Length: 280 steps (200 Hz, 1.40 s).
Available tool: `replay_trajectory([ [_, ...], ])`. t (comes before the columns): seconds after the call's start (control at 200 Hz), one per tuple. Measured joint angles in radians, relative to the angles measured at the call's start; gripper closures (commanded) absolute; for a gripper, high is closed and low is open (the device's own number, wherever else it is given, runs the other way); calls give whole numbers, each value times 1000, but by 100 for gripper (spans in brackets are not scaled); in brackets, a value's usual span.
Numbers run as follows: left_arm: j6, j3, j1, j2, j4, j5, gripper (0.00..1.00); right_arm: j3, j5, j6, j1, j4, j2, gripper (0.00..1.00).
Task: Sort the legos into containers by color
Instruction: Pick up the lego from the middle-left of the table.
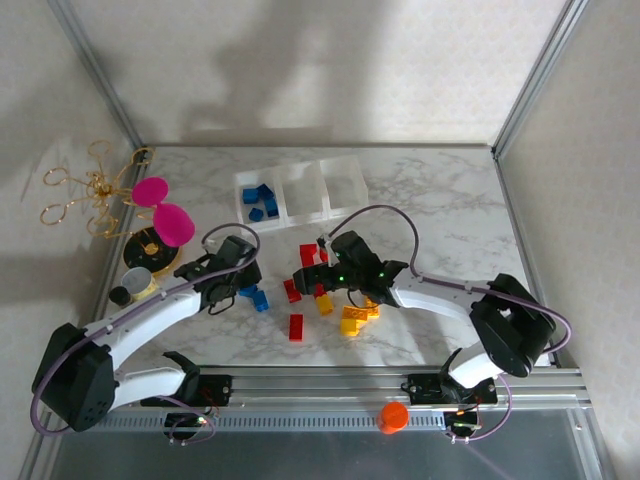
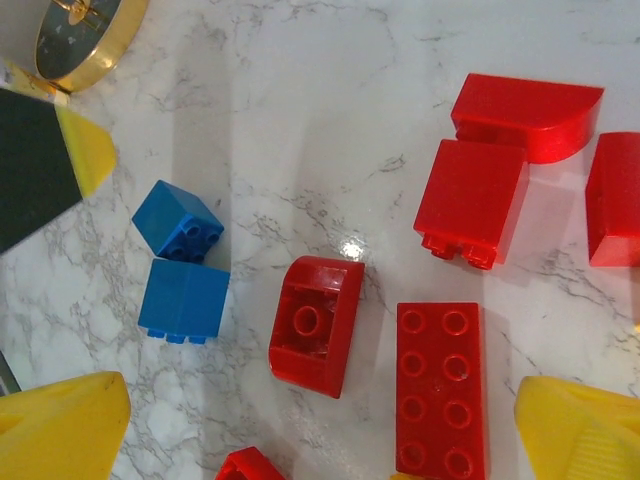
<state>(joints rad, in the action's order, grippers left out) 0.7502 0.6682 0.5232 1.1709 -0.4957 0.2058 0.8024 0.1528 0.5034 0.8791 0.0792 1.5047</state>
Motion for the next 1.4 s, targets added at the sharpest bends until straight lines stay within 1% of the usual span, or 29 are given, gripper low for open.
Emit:
replay_trajectory([
  [0.175, 7, -51, 2, 11, 24, -69, 17, 0, 2, 14, 1, 14, 27, 1],
  [0.345, 0, -56, 5, 82, 87, -117, 18, 0, -1, 26, 1, 15, 36, 1],
  [0.441, -9, -56, 6, 119, 115, -131, 20, 0, -2, 35, 1, 15, 41, 1],
  [0.711, -29, -56, 5, 187, 156, -114, 28, 0, -3, 41, 1, 15, 51, 1],
  [0.906, -33, -56, 5, 211, 171, -85, 42, 0, -3, 43, 1, 15, 51, 1],
  [1.031, -32, -55, 5, 211, 176, -71, 48, 0, -7, 44, 1, 15, 51, 1],
  [1.146, -35, -53, 5, 211, 178, -59, 51, 0, -19, 44, 1, 15, 51, 1],
  [1.402, -36, 1, 5, 196, 153, -27, 52, 0, -21, 60, -6, 15, 41, 1],
])
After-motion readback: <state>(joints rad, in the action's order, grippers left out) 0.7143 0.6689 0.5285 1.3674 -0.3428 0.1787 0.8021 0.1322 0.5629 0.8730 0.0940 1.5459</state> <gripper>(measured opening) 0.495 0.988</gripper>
